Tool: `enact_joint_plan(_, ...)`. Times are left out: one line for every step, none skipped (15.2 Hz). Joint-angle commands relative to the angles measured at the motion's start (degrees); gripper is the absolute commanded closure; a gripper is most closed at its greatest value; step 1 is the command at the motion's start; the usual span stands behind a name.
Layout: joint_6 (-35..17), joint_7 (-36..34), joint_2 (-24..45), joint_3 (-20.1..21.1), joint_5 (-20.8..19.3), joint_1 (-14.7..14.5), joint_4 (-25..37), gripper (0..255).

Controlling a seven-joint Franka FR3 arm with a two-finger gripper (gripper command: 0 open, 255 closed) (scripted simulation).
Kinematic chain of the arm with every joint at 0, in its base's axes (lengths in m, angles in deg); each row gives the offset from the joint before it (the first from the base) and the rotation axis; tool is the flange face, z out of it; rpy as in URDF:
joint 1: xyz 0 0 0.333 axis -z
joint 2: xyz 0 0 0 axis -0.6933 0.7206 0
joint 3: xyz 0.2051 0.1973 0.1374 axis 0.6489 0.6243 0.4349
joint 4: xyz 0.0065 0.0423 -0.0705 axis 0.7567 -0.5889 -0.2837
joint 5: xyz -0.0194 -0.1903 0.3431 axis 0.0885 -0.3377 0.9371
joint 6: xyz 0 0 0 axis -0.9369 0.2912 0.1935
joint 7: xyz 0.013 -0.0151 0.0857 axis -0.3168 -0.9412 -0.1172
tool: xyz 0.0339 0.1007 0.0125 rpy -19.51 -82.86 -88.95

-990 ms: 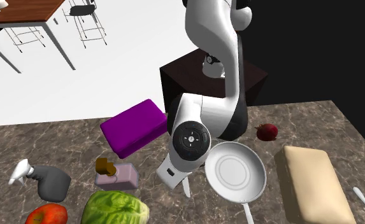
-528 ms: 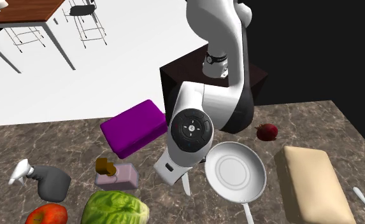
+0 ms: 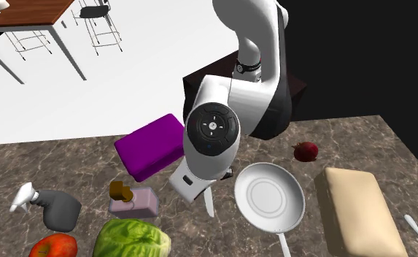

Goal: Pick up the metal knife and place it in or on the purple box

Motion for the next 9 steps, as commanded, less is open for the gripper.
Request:
enact_joint_plan(-1.51, 1.61, -2.43, -0.29, 0.15, 1.83, -3.74, 255)
enact_joint_plan(-2.31, 2.54, -3.61, -0.49, 0.22, 2.81, -5.59, 255)
enact_joint_plan(-3.06, 3.49, -4.73, -0.7, 0.29, 3.78, -7.33, 255)
enact_joint_plan(-3.77, 4.46, -5.79, -0.93, 0.35, 4.73, -8.97, 255)
enact_joint_plan(-4.44, 5.46, -6.8, -1.18, 0.41, 5.67, -10.51, 255)
enact_joint_plan(-5.08, 6.48, -7.76, -1.45, 0.46, 6.59, -11.95, 255)
enact_joint_plan(-5.69, 7.52, -8.66, -1.72, 0.5, 7.52, -13.31, 255)
enact_joint_plan(-6.26, 8.57, -9.52, -2.02, 0.54, 8.42, -14.59, 255)
enact_joint_plan(-6.81, 9.64, -10.32, -2.33, 0.58, 9.32, -15.78, 255)
